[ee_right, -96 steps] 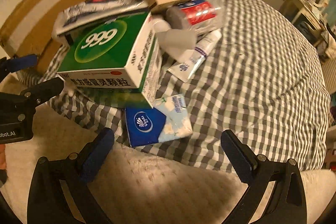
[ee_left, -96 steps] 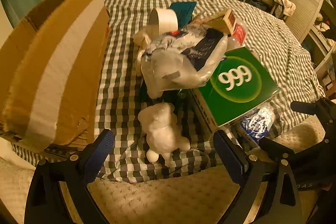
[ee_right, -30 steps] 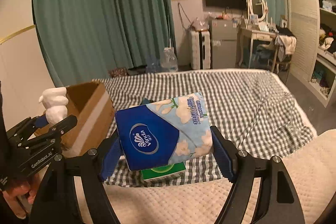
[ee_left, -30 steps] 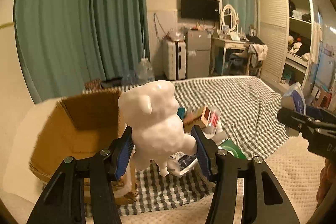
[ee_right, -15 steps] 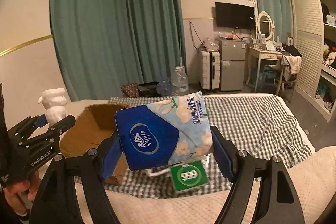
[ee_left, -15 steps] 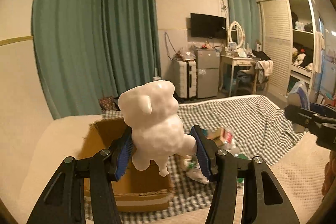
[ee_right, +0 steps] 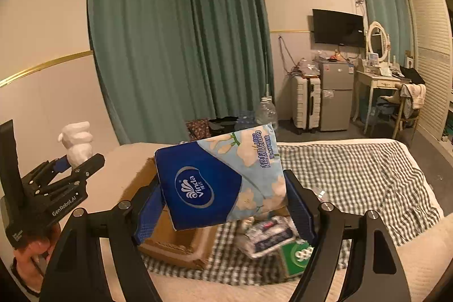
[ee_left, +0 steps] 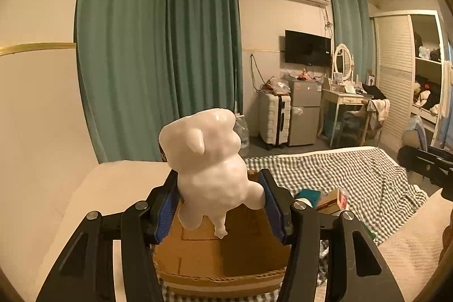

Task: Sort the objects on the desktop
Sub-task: 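Carry the bear and tissue pack over the cardboard box and release both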

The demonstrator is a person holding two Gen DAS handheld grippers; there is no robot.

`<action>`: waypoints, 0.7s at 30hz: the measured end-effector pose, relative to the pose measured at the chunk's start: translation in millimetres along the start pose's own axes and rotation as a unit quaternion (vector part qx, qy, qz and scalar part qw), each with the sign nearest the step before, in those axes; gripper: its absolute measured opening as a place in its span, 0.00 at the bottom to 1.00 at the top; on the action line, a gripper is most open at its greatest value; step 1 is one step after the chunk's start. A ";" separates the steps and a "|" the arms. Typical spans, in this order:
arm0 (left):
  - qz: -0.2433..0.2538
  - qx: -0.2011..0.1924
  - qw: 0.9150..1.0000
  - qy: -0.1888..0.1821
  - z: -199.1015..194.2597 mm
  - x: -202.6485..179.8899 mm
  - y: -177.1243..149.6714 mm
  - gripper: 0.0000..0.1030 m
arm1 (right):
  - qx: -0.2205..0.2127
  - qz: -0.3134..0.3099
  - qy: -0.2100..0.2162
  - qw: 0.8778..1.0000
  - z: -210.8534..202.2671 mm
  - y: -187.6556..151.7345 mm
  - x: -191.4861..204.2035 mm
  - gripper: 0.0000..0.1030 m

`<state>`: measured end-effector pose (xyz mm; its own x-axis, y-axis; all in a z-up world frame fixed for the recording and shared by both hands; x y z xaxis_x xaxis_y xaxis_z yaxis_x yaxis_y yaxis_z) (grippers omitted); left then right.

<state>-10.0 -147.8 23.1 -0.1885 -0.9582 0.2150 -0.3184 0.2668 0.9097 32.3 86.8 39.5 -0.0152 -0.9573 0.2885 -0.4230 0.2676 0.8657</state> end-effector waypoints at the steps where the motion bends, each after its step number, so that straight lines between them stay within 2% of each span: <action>1: -0.001 0.000 1.000 0.000 1.7 3.1 -1.5 0.54 | 0.000 -0.003 0.004 1.000 4.7 0.9 7.7 0.75; 11: -0.030 0.028 0.999 0.022 32.1 56.4 -21.7 0.54 | 0.016 -0.021 0.033 0.999 46.4 -4.3 55.2 0.75; 16: -0.025 0.056 0.998 0.028 56.7 54.8 -36.1 0.54 | 0.033 -0.032 0.040 0.998 74.2 -19.8 70.1 0.75; 21: -0.028 0.094 0.995 0.006 90.5 49.4 -49.2 0.54 | 0.076 -0.037 0.055 0.995 112.3 -47.4 80.1 0.75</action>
<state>-87.8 -198.9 -43.3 -0.1545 -0.9730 0.1714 -0.4973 0.2265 0.8375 -50.6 -14.9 -24.4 0.1165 -0.9541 0.2759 -0.5520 0.1688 0.8166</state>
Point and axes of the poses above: each gripper's, at about its wrist camera, not at the fingertips, and z roughly the way its jaws point, x to its left, y to its top, the point moved 2 cm from there along z, roughly the way its jaws point, and after that the axes turned 11 degrees about z, right-handed, at the moved point
